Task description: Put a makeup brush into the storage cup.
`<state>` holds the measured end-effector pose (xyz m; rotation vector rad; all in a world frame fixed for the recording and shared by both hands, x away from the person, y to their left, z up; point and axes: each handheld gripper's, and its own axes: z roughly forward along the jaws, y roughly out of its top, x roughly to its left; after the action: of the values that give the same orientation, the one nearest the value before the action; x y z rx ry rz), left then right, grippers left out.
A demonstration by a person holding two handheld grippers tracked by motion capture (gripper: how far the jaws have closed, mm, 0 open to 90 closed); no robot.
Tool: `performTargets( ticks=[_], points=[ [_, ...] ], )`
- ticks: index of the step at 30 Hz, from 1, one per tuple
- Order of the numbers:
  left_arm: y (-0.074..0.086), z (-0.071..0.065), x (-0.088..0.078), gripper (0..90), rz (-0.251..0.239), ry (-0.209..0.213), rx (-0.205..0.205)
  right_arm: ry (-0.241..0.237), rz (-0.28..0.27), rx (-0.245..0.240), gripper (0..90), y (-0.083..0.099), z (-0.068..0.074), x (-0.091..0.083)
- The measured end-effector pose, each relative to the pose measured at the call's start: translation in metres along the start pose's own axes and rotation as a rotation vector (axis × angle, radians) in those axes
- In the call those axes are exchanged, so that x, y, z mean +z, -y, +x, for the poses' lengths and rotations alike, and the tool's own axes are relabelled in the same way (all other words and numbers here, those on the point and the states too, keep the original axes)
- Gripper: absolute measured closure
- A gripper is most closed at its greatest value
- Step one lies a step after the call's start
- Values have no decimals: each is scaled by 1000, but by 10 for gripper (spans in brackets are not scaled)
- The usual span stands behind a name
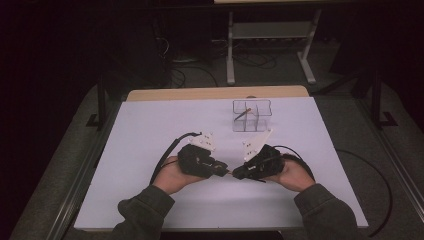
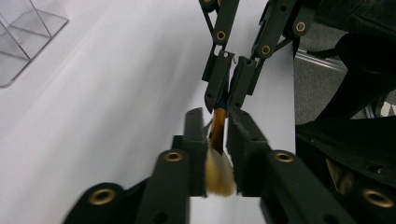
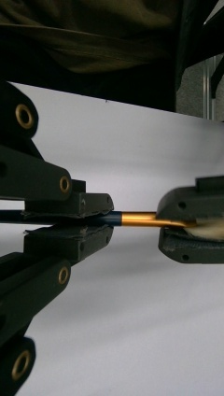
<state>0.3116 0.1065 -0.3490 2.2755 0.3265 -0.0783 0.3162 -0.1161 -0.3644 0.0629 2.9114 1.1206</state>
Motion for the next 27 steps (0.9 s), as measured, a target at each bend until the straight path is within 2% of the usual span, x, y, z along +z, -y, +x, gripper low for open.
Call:
performTargets(
  ticks=[3,7,11,17,27],
  points=[
    [-1,1,-1,810,3,7,9,-1,-1,5,828,0,1,1],
    [-4,-1,-2,836,2,25,1,3,8,-7,823,-2,3,3],
    [-8,-3,-3,842,22,13,24,-1,17,-14,824,-3,4,6],
    [-10,-5,-4,843,26,18,22,-3,10,-14,820,-5,5,7],
    [-15,-6,-8,845,32,14,43,-10,5,-13,810,-9,4,8]
  ],
)
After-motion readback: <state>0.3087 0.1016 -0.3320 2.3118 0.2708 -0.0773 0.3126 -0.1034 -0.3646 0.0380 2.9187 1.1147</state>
